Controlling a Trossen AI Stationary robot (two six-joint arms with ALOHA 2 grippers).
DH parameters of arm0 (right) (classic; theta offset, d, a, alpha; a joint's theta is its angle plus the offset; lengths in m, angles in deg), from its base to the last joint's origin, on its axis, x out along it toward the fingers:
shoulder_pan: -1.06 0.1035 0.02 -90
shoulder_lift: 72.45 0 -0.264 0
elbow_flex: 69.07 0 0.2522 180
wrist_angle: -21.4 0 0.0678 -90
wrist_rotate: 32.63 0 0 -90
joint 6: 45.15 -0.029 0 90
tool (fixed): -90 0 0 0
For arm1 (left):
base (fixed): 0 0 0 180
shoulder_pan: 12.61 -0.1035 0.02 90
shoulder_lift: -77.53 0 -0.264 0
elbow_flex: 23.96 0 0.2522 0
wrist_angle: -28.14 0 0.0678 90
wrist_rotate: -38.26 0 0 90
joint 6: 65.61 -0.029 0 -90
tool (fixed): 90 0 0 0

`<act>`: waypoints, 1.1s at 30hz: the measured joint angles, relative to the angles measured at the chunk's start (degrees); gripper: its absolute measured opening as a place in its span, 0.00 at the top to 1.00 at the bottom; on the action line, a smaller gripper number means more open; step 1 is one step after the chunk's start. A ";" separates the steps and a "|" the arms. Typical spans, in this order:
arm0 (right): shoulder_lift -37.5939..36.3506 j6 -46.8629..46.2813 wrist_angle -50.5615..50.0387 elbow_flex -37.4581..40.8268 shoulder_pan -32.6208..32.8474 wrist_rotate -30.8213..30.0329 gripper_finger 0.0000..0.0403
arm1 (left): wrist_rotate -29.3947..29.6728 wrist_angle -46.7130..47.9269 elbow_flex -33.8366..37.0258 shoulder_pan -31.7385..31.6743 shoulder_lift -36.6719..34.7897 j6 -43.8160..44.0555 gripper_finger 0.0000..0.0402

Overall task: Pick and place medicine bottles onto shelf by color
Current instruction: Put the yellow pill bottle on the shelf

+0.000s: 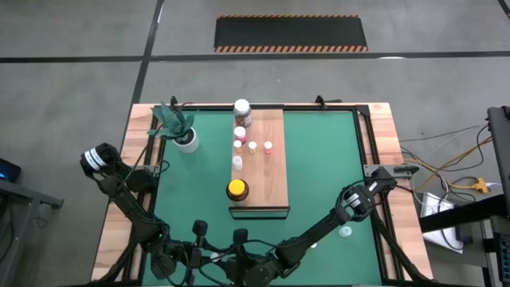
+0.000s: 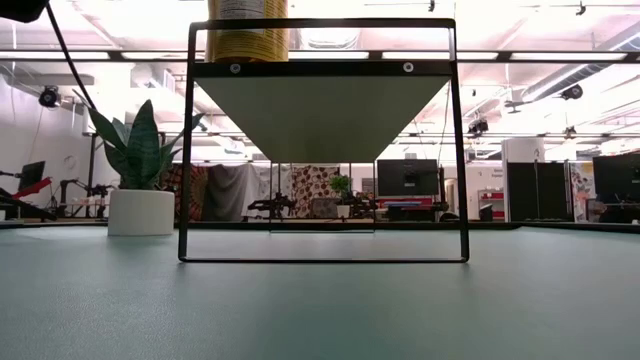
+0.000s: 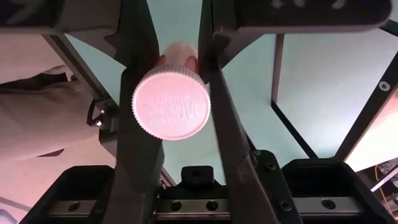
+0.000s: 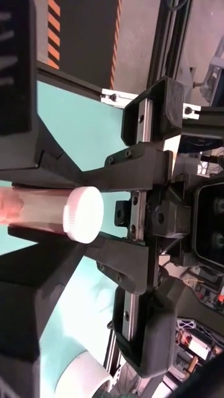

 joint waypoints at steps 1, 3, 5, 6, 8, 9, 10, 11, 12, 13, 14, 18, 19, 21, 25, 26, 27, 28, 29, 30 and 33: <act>0.00 0.02 -0.02 0.00 0.00 -0.03 0.70 | -0.01 -0.02 0.00 0.00 0.00 -0.07 0.81; 0.00 -0.04 0.00 0.00 0.00 -0.04 0.74 | 0.01 -0.02 0.00 0.00 0.00 -0.22 0.81; 0.00 -0.17 -0.02 0.00 0.00 -0.02 0.76 | 0.13 -0.02 0.00 0.00 0.00 -0.26 0.81; 0.00 -0.23 -0.02 0.00 0.00 -0.01 0.77 | 0.24 -0.04 0.00 0.00 0.00 -0.35 0.80; 0.00 -0.23 -0.02 0.00 0.00 0.13 0.77 | 0.33 -0.03 0.00 0.00 0.00 -0.99 0.78; 0.00 -0.17 -0.02 0.00 0.06 0.28 0.77 | 0.29 -0.07 0.00 0.00 0.00 -1.27 0.76; 0.00 0.00 -0.03 0.00 0.11 0.41 0.76 | 0.25 -0.13 0.00 0.00 0.00 -1.31 0.74; 0.00 0.02 -0.06 0.00 0.14 0.50 0.76 | 0.25 -0.15 0.00 -0.04 0.00 -1.33 0.71; 0.00 0.02 -0.06 0.00 0.20 0.53 0.75 | 0.27 -0.15 0.00 -0.04 0.00 -1.34 0.69; 0.00 0.02 -0.05 0.00 0.26 0.57 0.75 | 0.26 -0.17 0.00 -0.04 0.00 -1.34 0.66; 0.00 0.02 -0.06 0.00 0.30 0.56 0.75 | 0.27 -0.19 0.00 -0.04 -0.01 -1.34 0.64; 0.00 -0.67 -0.17 0.00 0.53 0.54 0.74 | 0.25 -0.16 0.00 -0.04 -0.09 -1.29 0.58; 0.00 -0.74 -0.22 0.00 0.65 0.52 0.75 | 0.25 0.04 0.00 -0.01 -0.09 -1.27 0.57; 0.00 -0.77 -0.22 0.00 0.94 0.55 0.75 | 0.23 1.31 0.00 0.42 -0.34 -1.23 0.56; 0.00 -1.85 -0.32 0.00 1.67 0.57 0.76 | -0.07 4.65 0.01 1.79 -1.65 -1.09 0.56; 0.00 -2.56 -0.49 0.01 1.83 0.57 0.76 | -0.12 4.99 0.03 2.16 -2.09 -1.13 0.56; 0.00 -3.51 -0.56 0.02 2.00 0.39 0.76 | -0.10 5.06 0.07 2.48 -2.60 -1.10 0.56; 0.00 -3.98 -0.77 0.05 2.19 -0.18 0.76 | -0.10 5.34 0.07 2.76 -3.16 -1.12 0.56; 0.00 -4.33 -0.92 0.09 2.47 -1.14 0.76 | -0.08 5.42 0.07 3.02 -3.70 -1.14 0.56; 0.00 -4.52 -0.90 0.09 2.79 -2.42 0.76 | -0.10 5.45 0.08 3.23 -4.16 -1.14 0.56; -1.21 -3.93 -1.19 0.22 4.04 -4.39 0.76 | -0.05 5.51 0.11 3.51 -5.54 -2.15 0.56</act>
